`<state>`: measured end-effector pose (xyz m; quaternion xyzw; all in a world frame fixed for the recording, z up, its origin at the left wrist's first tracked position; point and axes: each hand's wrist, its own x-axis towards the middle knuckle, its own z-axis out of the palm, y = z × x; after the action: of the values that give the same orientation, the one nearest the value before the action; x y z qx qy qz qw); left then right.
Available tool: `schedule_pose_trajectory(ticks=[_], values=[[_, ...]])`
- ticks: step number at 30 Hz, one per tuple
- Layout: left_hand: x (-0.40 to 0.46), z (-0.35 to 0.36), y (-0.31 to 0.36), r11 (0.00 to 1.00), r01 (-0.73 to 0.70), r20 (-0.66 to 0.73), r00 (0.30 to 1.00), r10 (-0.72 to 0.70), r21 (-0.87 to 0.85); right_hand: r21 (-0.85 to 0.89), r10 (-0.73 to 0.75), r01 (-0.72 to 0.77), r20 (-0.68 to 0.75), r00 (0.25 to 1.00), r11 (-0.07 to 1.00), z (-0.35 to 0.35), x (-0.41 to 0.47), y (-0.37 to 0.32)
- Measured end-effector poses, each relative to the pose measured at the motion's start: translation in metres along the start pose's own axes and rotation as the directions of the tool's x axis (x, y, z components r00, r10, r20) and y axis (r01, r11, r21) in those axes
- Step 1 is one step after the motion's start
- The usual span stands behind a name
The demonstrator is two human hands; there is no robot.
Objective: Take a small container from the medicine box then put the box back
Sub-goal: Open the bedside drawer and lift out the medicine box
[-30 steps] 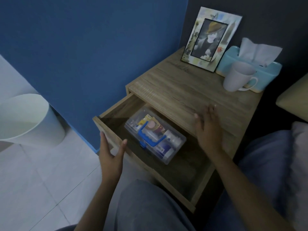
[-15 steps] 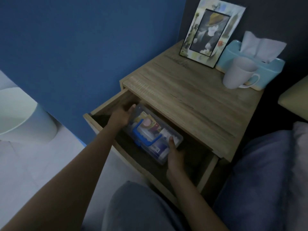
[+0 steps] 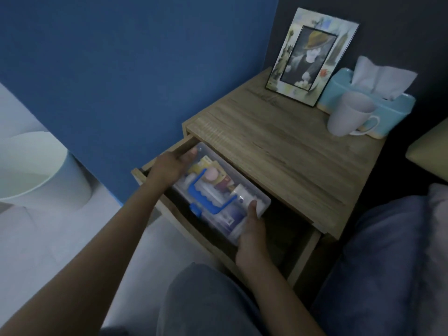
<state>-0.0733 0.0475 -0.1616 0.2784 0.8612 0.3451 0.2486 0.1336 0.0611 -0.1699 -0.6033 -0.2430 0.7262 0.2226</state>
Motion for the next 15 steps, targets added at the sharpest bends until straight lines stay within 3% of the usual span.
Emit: schedule_pose_trajectory(ticks=[4, 9, 15], values=[[-0.019, -0.041, 0.024, 0.995, -0.098, -0.068, 0.993, 0.097, -0.02, -0.007, -0.009, 0.01, 0.12, 0.993, 1.0, 0.005, -0.032, -0.02], [-0.029, -0.078, 0.07, 0.989, -0.11, -0.139, 0.986, 0.096, -0.099, -0.085, -0.175, 0.195, 0.195, 0.965, 0.977, 0.005, -0.057, -0.08], [-0.007, -0.053, 0.12, 0.981, -0.086, -0.116, 0.991, 0.066, -0.176, -0.235, -0.343, 0.383, 0.193, 0.919, 0.894, 0.002, -0.033, -0.182]])
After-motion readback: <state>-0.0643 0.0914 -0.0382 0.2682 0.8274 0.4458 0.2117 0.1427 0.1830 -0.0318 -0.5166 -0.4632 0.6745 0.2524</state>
